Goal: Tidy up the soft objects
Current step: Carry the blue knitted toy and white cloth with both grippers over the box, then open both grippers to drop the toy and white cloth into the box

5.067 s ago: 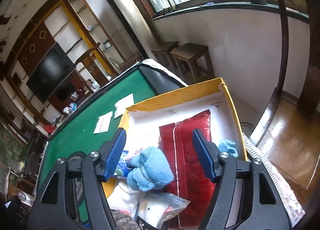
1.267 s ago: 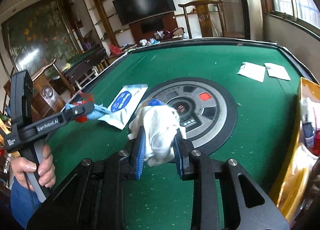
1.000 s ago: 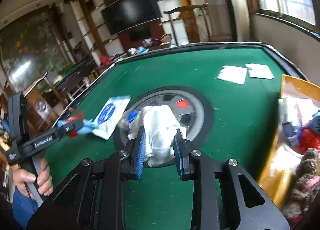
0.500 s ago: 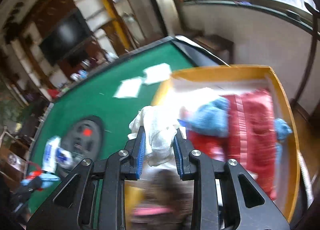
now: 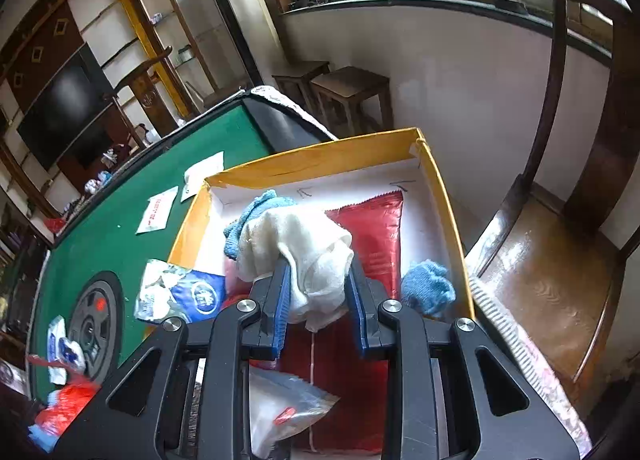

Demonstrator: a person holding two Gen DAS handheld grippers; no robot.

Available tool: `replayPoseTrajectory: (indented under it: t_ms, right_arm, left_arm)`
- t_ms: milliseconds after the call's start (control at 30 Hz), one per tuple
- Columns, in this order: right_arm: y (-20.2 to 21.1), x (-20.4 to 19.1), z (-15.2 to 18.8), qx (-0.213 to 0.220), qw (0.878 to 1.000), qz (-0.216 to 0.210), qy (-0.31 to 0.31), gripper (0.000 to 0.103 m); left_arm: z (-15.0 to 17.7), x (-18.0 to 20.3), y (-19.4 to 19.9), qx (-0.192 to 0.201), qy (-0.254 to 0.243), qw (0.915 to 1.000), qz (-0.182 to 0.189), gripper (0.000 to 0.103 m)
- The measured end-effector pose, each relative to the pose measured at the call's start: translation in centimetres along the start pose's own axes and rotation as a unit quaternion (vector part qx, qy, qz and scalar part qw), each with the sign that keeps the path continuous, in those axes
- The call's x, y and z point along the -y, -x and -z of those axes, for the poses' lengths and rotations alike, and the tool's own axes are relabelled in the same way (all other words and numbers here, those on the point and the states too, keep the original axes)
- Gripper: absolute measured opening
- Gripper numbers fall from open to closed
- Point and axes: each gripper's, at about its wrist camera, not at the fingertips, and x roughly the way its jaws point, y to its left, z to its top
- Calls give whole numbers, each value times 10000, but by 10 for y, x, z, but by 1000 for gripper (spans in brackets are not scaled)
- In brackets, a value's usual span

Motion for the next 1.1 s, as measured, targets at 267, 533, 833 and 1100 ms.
replayPoseTrajectory:
  t_ms: [267, 533, 833, 1100]
  right_arm:
    - [-4, 9, -7, -58, 9995, -288, -119, 51]
    - [16, -1, -10, 352, 9990, -288, -30, 67]
    - [37, 2, -11, 867, 9946, -538, -181, 67]
    - [48, -3, -8, 1153, 9912, -630, -161, 67]
  left_arm:
    - [10, -3, -40, -237, 91, 9996, -140, 36]
    - [10, 1, -24, -166, 358, 9992, 101, 63]
    - [12, -20, 13, -15, 682, 9975, 205, 64]
    - [14, -74, 58, 214, 1005, 9946, -118, 64]
